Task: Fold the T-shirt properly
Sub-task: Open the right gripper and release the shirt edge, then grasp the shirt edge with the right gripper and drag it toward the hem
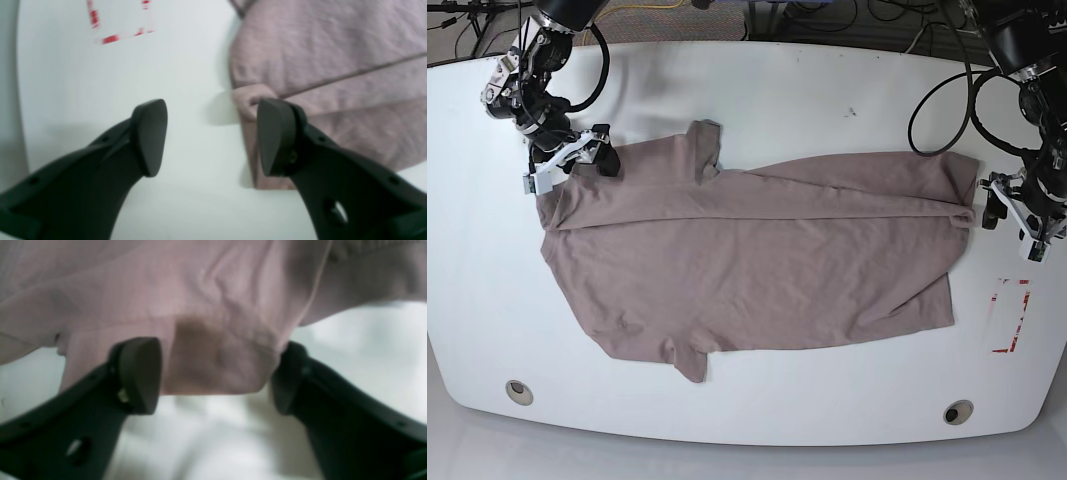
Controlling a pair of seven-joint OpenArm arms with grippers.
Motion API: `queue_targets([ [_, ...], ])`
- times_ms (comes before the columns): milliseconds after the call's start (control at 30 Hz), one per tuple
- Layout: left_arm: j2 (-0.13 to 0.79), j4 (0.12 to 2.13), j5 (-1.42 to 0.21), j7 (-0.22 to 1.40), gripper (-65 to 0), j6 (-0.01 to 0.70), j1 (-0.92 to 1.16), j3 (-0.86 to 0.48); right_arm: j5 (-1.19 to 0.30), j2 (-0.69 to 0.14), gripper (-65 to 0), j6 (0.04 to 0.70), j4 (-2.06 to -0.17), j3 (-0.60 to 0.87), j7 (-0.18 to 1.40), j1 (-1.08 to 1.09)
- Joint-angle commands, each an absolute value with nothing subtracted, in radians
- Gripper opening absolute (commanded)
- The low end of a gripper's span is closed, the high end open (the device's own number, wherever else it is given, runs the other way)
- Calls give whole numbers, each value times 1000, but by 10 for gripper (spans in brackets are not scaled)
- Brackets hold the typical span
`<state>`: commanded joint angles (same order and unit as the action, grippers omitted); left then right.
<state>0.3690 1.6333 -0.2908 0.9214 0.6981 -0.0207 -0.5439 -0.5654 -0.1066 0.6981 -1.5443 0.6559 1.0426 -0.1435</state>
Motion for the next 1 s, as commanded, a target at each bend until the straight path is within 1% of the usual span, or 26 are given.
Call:
queue_targets([
  [33,369,1633,-291,921,-253,698,-21,-544,-565,-107,-433,698,-1544,651,1043,-143],
  [67,369,1633,-291,921,-253,698,-21,-544,-565,-107,-510,698,-1546,644,1043,-143],
  [100,369,1633,-291,921,-253,698,-21,-544,-565,-107,-545,698,-1546,644,1043,-143],
  [133,369,1633,-289,921,-253,698,-21,-544,-565,-107,-621,698,-1546,642,1043,-143],
  [167,369,1633,-289,921,-253,698,-21,-544,-565,-107,-650,698,-1546,639,1043,-143],
  [233,369,1633,-289,921,-253,698,-21,-544,-567,-107,-650,698,-1549,638,1043,-143],
  [333,367,1633,-288,921,-253,698,-21,-544,-567,-104,-631,698,-1593,639,1044,-150],
  [500,367,1632,-288,921,-253,698,-21,-549,-567,-68,-642,698,-1698,639,1046,-168],
  [667,369,1629,-288,921,-253,698,-21,-549,-567,-58,-639,698,-1794,638,1047,-165],
  [800,367,1629,-286,921,-253,698,-19,-547,-568,-58,-637,698,-1807,638,1047,-130],
  [1000,367,1632,-286,921,-253,698,-1,-544,-568,-64,-637,698,-1767,636,1047,-53],
])
